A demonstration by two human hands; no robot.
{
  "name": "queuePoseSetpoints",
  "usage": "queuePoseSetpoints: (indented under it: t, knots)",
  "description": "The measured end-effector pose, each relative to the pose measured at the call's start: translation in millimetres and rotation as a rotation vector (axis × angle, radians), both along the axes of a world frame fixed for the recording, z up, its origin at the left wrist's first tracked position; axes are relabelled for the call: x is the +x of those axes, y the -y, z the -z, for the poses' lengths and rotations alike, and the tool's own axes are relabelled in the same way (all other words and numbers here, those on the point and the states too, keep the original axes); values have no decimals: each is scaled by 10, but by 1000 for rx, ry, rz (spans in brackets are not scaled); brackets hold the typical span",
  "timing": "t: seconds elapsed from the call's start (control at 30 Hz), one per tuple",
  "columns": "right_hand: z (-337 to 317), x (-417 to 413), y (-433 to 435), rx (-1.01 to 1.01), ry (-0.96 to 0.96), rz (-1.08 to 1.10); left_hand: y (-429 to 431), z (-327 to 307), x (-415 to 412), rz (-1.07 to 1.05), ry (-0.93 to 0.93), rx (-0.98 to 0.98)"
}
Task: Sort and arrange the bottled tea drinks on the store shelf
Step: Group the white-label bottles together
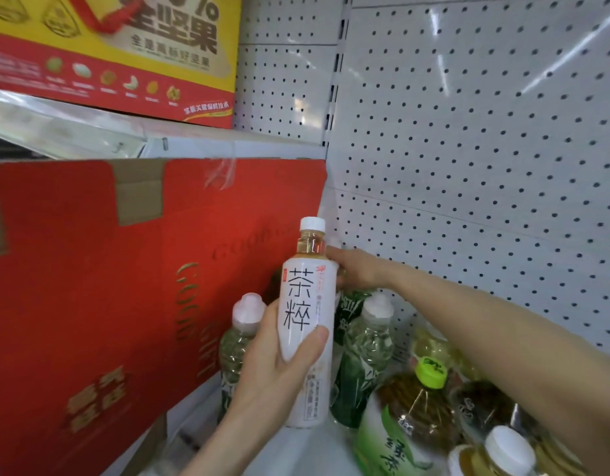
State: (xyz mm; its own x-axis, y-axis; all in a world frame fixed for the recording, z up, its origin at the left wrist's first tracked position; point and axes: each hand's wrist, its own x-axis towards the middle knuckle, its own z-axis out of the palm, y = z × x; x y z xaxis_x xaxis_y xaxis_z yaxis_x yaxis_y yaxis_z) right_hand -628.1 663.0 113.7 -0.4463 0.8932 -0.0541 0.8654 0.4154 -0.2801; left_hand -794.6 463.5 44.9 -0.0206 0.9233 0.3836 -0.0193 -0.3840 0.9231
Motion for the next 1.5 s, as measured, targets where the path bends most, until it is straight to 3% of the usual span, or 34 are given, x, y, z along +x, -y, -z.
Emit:
queuePoseSetpoints:
  t: [0.13, 0.3, 0.6, 0.8, 1.0, 1.13, 1.27, 1.5]
  knots:
    - [-160, 209, 159, 14, -152, 85, -23, 31, 6, 1, 4, 0]
    - [-509, 566, 578, -27, -648, 136, -94, -26, 97, 73, 87, -30]
    - [-998, 1055, 1611, 292, -1480, 396, -34, -361, 324, 239, 164, 6]
    - [-926, 1073, 2374, 405, -1749, 409, 226, -351, 403, 418, 237, 3]
    - [-567, 1138, 3184, 513, -1784, 456, 493, -86, 374, 544, 256, -31]
    - [-120, 1190, 3717, 786, -1344, 584, 644, 180, 428, 559, 236, -64]
    - [590, 1298, 3803, 929, -963, 778, 741, 390, 527, 566, 170, -48]
    - [1138, 1437, 3557, 977, -877, 823, 890, 590, 665, 575, 149, -41]
